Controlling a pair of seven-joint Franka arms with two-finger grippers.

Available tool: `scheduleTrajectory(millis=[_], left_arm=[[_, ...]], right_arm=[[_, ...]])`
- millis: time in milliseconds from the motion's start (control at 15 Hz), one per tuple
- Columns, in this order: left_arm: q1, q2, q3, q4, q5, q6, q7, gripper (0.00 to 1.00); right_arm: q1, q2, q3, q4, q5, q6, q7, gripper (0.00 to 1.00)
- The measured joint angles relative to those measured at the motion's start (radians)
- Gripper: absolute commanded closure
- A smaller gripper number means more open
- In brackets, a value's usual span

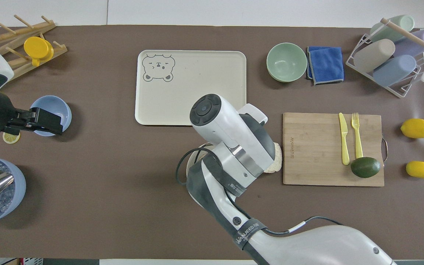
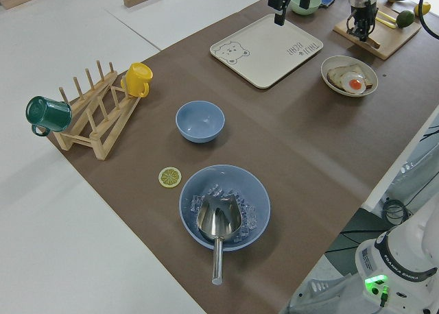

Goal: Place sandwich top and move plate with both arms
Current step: 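Lift the bread slice and lower it onto the egg on the plate, then release the bread and withdraw the right gripper while the left gripper approaches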

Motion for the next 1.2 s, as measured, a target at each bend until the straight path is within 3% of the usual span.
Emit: scheduleTrajectory(millis=[400,800,867,933,1000,1067,1133,1200], left_arm=[[0.0,0.0,0.0,0.0,0.0,0.0,0.0,0.0],[0.0,0.0,0.0,0.0,0.0,0.0,0.0,0.0],[0.0,0.0,0.0,0.0,0.0,0.0,0.0,0.0],[0.0,0.0,0.0,0.0,0.0,0.0,0.0,0.0],[0.0,0.0,0.0,0.0,0.0,0.0,0.0,0.0],[0.0,0.0,0.0,0.0,0.0,0.0,0.0,0.0],[0.0,0.0,0.0,0.0,0.0,0.0,0.0,0.0],[0.0,0.0,0.0,0.0,0.0,0.0,0.0,0.0]], right_arm=[[0.193,0.013,0.004,0.046,0.005,0.016,0.075,1.0],[0.213,0.026,0.0,0.042,0.005,0.109,0.094,1.0],[0.213,0.03,0.0,0.037,0.006,0.127,0.094,0.88],[0.212,0.033,0.0,0.033,0.009,0.145,0.094,0.57],[0.21,0.036,0.0,0.03,0.017,0.163,0.094,0.4],[0.207,0.038,0.0,0.028,0.038,0.179,0.094,0.33],[0.202,0.039,-0.001,0.028,0.064,0.194,0.094,0.16],[0.199,0.039,-0.001,0.028,0.079,0.205,0.094,0.05]])
